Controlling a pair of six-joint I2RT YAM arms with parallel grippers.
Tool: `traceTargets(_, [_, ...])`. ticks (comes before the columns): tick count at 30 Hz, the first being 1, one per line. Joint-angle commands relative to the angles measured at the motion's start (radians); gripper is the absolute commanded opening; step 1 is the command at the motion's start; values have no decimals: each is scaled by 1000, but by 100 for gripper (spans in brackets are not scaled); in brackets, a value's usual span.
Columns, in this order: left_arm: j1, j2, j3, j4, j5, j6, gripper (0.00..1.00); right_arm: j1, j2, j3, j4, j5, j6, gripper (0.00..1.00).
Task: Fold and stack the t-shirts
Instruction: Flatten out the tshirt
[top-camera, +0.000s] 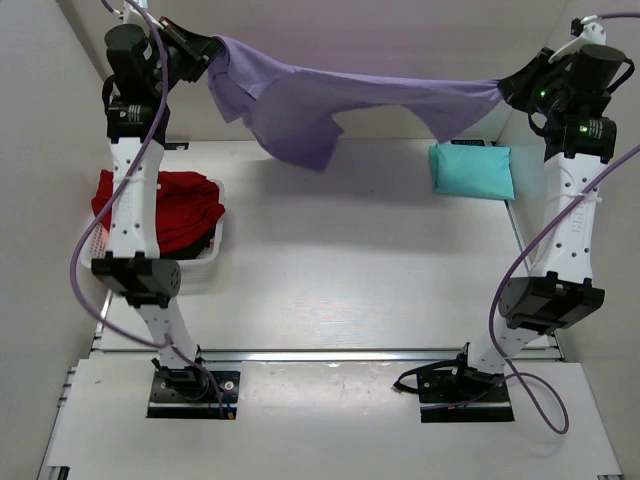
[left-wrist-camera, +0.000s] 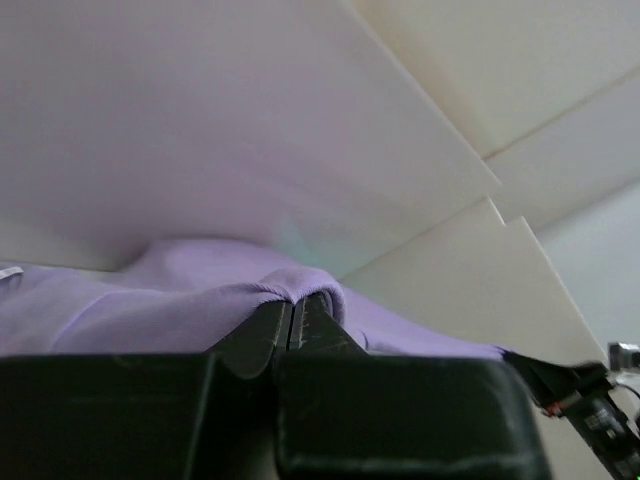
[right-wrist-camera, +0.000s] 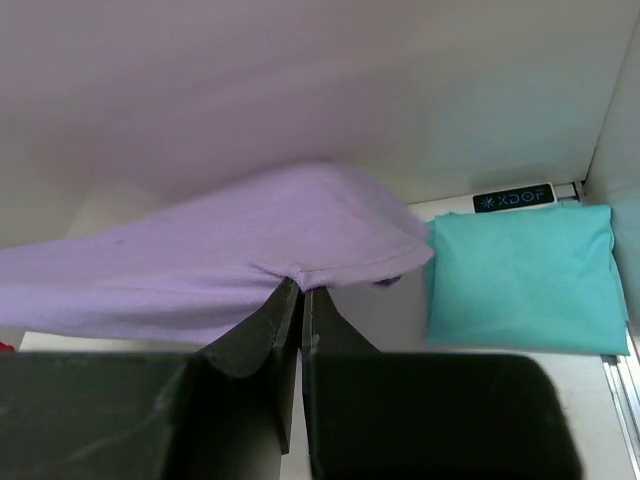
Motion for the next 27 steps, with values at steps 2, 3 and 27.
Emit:
traceTargets(2, [-71, -210, -211, -1, 22, 97, 0, -5, -65, -203, 52, -39, -11, 0])
traceTargets(3, [-83, -231, -306, -18, 20, 104, 0, 1, -74, -300, 78, -48, -12, 1])
traceTargets(27, [-119, -1064, -1762, -327, 105, 129, 0, -38, -568, -1407, -282, 69, -34, 0])
